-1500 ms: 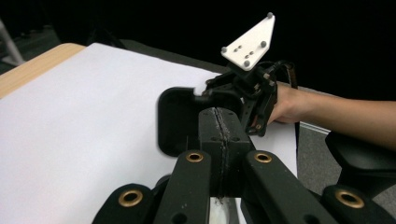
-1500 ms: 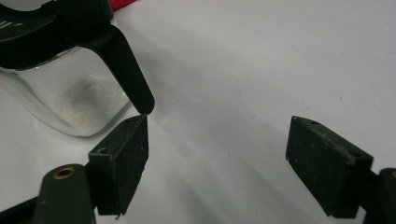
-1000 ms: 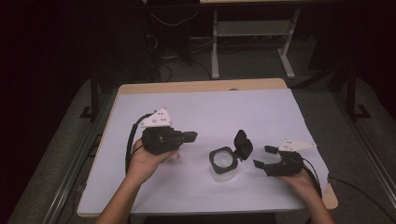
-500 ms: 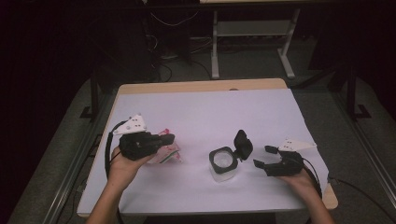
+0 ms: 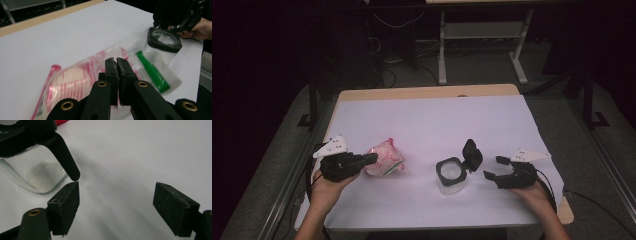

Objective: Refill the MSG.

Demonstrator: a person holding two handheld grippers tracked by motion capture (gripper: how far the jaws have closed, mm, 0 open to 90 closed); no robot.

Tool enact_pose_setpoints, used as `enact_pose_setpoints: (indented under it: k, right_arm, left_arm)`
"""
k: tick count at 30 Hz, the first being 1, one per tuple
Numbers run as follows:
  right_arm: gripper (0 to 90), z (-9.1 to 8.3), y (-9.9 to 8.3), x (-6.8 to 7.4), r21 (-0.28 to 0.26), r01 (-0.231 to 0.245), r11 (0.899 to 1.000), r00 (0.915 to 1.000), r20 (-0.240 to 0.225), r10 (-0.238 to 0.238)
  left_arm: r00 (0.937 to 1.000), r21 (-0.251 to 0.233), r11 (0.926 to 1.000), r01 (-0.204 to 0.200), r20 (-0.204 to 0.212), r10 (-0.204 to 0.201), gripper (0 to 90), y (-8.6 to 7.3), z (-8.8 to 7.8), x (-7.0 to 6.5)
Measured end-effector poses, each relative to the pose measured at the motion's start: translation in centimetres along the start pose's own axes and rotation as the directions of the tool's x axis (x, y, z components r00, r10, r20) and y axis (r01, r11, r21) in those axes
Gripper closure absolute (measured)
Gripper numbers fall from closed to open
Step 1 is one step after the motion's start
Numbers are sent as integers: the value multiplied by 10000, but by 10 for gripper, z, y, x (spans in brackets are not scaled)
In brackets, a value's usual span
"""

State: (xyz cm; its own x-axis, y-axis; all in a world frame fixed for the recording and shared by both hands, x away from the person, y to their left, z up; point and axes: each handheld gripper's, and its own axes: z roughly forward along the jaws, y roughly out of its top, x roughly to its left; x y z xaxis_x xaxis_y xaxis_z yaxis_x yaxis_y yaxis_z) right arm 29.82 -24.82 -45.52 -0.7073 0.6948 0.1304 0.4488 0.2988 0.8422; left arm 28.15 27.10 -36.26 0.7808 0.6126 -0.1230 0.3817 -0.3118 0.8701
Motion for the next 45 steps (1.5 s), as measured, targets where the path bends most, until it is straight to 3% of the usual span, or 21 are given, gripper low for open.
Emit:
enact_pose_setpoints:
  k: [13,17,21,22,28,34,39,45]
  right_arm:
    - [208,0,0,0,36,14,10000,10000,26,-14]
    - [208,0,0,0,22,-21,10000,10000,4,21]
    - [208,0,0,0,9,-22,10000,10000,0,22]
    - [208,0,0,0,12,-19,10000,10000,-7,19]
    - [208,0,0,0,47,-2,10000,10000,-14,2]
    - [208,0,0,0,26,-31,10000,10000,-4,31]
    - [208,0,0,0,45,-15,10000,10000,1,15]
    - [208,0,0,0,52,-34,10000,10000,-12,34]
  left_arm:
    - [9991,96,9995,303,-287,-300,856,-43,-22,7]
    - [9998,150,9998,92,-196,-89,776,-51,-19,7]
    - [9988,323,9994,-139,-474,154,680,-53,-15,5]
    - [9979,361,9991,-229,-593,250,609,-54,-15,5]
    - [9910,788,9928,-903,-919,974,459,-56,-7,3]
    - [9871,574,9934,-994,-1204,1058,326,-53,1,-1]
    - [9821,579,9892,-1348,-1244,1411,284,-49,10,-6]
    - [9812,605,9873,-1468,-1178,1531,280,-47,21,-7]
